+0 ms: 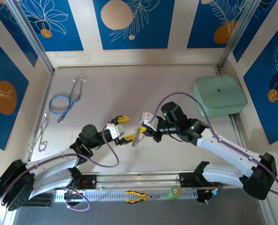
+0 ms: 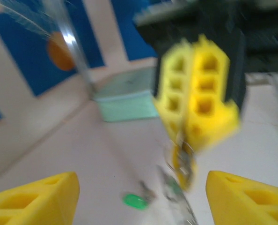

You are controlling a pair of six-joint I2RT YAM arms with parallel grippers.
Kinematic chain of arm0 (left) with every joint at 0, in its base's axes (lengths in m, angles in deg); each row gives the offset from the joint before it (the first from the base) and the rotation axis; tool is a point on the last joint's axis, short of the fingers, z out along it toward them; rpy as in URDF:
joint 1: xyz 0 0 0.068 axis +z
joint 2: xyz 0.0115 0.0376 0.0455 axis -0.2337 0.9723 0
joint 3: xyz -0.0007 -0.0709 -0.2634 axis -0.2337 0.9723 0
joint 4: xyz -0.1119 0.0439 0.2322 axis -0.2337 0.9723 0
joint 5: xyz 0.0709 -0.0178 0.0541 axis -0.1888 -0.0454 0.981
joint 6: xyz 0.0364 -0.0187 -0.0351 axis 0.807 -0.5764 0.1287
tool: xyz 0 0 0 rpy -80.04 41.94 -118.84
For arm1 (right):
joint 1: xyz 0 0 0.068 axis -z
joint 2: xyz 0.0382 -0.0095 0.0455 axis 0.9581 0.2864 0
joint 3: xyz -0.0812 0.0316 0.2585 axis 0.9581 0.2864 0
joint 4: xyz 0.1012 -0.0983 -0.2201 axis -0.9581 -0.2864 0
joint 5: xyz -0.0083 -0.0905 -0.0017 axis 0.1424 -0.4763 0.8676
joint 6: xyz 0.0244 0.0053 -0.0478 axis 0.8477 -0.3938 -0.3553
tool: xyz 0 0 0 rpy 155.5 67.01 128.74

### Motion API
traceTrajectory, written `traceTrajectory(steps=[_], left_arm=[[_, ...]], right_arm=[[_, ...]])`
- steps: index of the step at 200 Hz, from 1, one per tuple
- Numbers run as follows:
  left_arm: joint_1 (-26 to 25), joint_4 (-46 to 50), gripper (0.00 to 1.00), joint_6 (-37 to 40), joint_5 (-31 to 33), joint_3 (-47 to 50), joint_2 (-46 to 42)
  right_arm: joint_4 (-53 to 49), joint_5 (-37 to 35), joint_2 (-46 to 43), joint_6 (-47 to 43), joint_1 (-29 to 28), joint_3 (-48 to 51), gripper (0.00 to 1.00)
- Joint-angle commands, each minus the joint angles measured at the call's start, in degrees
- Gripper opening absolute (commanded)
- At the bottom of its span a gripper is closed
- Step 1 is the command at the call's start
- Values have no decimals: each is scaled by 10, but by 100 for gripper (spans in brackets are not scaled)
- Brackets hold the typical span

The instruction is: Put the keys on the keyring

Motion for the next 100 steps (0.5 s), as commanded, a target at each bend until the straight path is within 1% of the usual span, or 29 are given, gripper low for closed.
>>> traceTrajectory(steps=[1,28,52,60,73,100], left_arm=[[0,-103,77,-15,174,11,-39],[0,-134,78,-21,300,11,-68],[0,-154,79,-28,398,12,-92],[0,-150,79,-27,417,12,-100],[1,-134,79,-26,428,12,-110],[1,-99,79,-31,429,12,-118]], right_arm=[[98,23,36,25,-12,-8,0],[188,17,105,19,-14,-25,0],[254,23,171,8,1,-48,0],[274,28,191,8,6,-57,0],[287,31,219,-3,10,-70,0],[257,43,242,-55,2,-68,0]])
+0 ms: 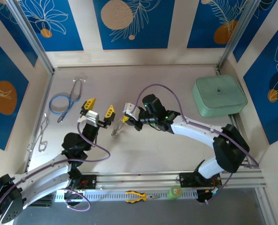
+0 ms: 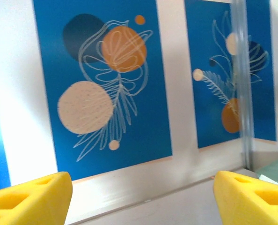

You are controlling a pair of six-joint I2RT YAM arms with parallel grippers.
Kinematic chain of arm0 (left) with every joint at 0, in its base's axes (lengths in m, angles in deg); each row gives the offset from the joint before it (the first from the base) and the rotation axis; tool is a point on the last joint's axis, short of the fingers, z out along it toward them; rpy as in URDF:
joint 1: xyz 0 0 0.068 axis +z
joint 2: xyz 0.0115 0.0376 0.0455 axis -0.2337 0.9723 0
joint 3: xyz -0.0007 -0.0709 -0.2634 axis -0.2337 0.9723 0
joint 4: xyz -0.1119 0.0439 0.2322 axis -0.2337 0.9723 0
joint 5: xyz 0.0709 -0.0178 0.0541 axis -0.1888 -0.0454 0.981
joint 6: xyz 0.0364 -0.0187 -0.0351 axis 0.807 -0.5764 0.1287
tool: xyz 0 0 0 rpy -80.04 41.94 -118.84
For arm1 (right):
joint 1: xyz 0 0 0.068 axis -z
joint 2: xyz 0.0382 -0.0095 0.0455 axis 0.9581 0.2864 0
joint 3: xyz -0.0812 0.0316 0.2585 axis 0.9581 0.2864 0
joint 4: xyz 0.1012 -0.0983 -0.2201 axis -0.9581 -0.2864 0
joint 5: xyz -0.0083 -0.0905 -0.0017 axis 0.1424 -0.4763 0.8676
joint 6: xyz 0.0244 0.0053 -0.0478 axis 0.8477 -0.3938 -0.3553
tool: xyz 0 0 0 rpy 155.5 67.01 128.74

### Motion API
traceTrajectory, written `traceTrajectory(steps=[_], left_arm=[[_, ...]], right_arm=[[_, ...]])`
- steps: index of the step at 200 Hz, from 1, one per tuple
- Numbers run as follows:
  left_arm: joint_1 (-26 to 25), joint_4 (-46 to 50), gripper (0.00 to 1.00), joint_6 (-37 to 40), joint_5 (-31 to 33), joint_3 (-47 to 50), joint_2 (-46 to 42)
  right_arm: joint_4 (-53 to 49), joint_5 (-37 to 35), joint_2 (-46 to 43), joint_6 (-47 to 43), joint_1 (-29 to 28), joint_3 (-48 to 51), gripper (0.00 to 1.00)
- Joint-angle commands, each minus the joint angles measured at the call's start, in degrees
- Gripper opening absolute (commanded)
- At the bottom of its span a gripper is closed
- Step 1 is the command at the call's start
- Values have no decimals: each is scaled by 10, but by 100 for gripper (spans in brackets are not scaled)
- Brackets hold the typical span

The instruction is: Put the keys on the keyring

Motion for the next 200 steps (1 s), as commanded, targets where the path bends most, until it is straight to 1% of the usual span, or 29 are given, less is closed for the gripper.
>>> traceTrajectory(steps=[1,14,30,44,58,79,114,122,138,150,160,185,200], left_arm=[[0,14,79,-13,46,6,-10],[0,26,79,-18,45,6,-9],[0,27,79,-20,42,5,6],[0,16,80,-18,38,4,27],[0,-1,80,-16,32,1,51],[1,-22,81,-14,22,-9,86],[2,-39,81,-17,4,-24,135],[2,-42,81,-18,2,-26,142],[3,-42,81,-19,1,-27,152],[3,-37,81,-20,1,-30,155],[5,-30,82,-21,1,-31,156],[7,-8,82,-27,-2,-33,159],[9,6,82,-35,-6,-34,163]], right_arm=[[17,29,6,-51,-5,-9,0],[-32,27,2,-83,-10,6,0],[-90,6,-6,-114,-13,36,0],[-139,-29,-15,-141,-18,63,0],[-200,-88,-21,-166,-28,76,0],[-277,-145,-27,-177,-37,89,0],[-360,-198,-21,-186,-61,105,0],[-373,-210,-17,-189,-66,107,5],[-398,-226,-18,-193,-67,110,17],[-415,-229,-27,-195,-63,113,23],[-431,-222,-40,-192,-56,112,26],[-456,-171,-80,-158,-28,93,27],[-448,-138,-99,-119,-19,79,28]])
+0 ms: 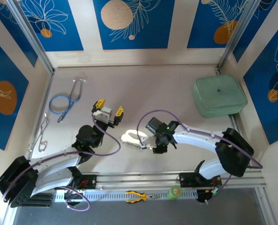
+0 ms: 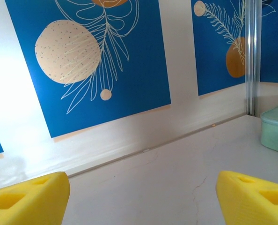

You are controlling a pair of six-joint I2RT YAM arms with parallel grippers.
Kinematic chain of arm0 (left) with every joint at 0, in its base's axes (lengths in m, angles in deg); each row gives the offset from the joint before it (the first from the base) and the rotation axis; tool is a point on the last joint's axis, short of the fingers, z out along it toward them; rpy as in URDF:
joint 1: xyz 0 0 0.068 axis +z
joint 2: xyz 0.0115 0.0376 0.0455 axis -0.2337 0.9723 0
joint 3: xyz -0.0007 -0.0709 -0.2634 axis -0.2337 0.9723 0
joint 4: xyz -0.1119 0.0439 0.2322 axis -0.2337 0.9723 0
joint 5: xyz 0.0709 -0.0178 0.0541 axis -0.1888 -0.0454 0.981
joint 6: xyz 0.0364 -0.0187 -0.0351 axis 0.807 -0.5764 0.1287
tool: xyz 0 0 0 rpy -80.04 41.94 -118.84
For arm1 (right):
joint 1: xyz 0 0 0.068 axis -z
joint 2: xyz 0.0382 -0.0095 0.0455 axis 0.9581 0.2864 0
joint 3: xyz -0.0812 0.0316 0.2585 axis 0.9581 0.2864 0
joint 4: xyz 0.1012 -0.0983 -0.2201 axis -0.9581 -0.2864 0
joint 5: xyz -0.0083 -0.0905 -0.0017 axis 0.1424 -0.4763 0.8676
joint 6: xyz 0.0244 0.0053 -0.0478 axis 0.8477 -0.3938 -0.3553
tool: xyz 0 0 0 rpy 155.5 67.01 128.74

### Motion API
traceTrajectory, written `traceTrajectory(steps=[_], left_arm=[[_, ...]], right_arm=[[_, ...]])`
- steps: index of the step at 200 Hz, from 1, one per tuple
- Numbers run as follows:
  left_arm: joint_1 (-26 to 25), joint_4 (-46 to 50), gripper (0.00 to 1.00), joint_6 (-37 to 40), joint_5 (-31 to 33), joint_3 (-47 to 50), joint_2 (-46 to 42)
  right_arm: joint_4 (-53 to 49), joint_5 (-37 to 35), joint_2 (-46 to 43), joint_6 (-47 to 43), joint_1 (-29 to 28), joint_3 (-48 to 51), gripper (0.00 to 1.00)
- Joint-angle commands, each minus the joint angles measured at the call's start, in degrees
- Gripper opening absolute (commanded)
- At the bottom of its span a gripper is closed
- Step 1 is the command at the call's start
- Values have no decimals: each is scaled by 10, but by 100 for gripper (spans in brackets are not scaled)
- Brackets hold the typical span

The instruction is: Put the keys on the keyring

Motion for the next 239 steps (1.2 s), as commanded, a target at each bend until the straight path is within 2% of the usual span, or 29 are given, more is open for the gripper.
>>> traceTrajectory(steps=[1,26,42,61,87,122,193,221,239], left_arm=[[7,14,82,-20,-13,-20,6],[10,43,82,-47,-18,-27,16],[14,72,83,-78,-5,-35,23],[23,112,83,-143,27,-44,29],[47,165,84,-232,47,-49,37],[63,191,83,-287,79,-46,41],[67,207,83,-300,87,-40,30],[67,207,83,-298,85,-40,29],[67,209,82,-295,84,-40,25]], right_arm=[[-26,61,-40,54,15,-27,27],[27,125,-42,181,4,-40,28],[54,122,-33,260,-16,-41,28],[48,80,-23,304,-34,-38,28],[45,1,-7,268,-60,-15,29],[111,-16,23,226,-76,14,32],[169,-81,77,199,-81,21,33],[162,-91,92,186,-81,21,27],[154,-96,94,185,-77,18,15]])
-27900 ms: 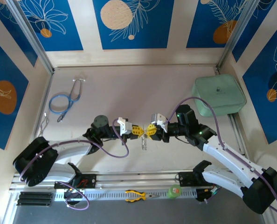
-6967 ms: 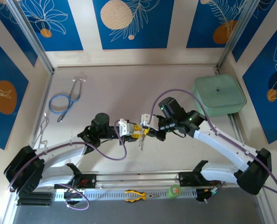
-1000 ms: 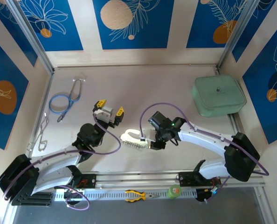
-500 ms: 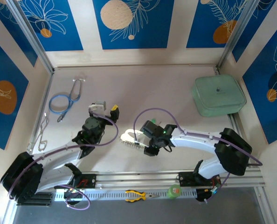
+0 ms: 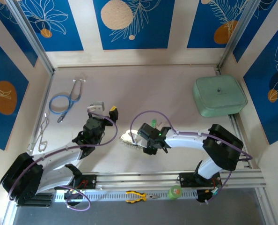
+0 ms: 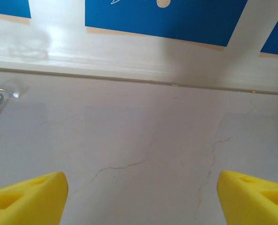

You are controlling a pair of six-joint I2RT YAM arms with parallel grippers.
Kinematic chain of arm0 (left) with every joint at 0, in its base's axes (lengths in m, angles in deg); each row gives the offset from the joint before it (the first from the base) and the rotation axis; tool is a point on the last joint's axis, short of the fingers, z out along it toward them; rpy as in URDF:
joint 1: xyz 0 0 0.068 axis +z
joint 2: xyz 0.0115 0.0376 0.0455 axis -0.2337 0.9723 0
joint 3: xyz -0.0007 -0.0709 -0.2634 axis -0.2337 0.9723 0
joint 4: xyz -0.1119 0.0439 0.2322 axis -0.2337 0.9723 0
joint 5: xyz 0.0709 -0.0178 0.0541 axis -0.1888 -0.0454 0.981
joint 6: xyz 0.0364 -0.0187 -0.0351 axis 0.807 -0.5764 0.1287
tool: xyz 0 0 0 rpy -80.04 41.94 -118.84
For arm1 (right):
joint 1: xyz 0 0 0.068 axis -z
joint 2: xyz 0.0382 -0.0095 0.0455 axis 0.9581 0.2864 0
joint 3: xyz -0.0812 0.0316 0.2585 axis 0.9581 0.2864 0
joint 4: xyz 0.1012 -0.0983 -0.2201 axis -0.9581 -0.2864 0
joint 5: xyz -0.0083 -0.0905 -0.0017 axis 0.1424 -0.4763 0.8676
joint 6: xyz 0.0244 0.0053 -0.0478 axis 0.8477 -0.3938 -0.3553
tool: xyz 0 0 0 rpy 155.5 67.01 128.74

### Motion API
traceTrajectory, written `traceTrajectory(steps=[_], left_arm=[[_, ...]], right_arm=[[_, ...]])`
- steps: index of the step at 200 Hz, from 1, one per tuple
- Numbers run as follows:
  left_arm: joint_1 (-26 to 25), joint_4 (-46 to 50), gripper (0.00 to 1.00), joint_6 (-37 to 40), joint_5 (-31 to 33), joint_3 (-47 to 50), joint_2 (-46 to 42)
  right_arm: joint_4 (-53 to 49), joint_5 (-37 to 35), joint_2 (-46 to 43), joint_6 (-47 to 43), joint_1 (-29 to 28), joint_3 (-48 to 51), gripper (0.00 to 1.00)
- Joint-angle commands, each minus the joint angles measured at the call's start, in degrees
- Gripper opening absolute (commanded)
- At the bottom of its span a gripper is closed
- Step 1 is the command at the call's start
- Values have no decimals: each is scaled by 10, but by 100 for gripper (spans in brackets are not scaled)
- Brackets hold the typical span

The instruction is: Put the keys on the keyring

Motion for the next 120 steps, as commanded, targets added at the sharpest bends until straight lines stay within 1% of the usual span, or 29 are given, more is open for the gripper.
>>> traceTrajectory(steps=[1,17,33,86,120], left_arm=[[7,2,82,-6,10,-6,-15],[7,5,82,-4,11,-6,-20],[7,8,82,-1,11,-7,-24],[11,7,82,6,4,-10,-24],[15,8,81,8,-1,-11,-23]], right_arm=[[-7,-20,11,-13,0,1,14],[-13,-4,-4,-9,12,2,5],[-26,19,-20,-4,33,2,2],[-71,153,-38,7,101,-19,0],[-74,210,-36,16,127,-31,0]])
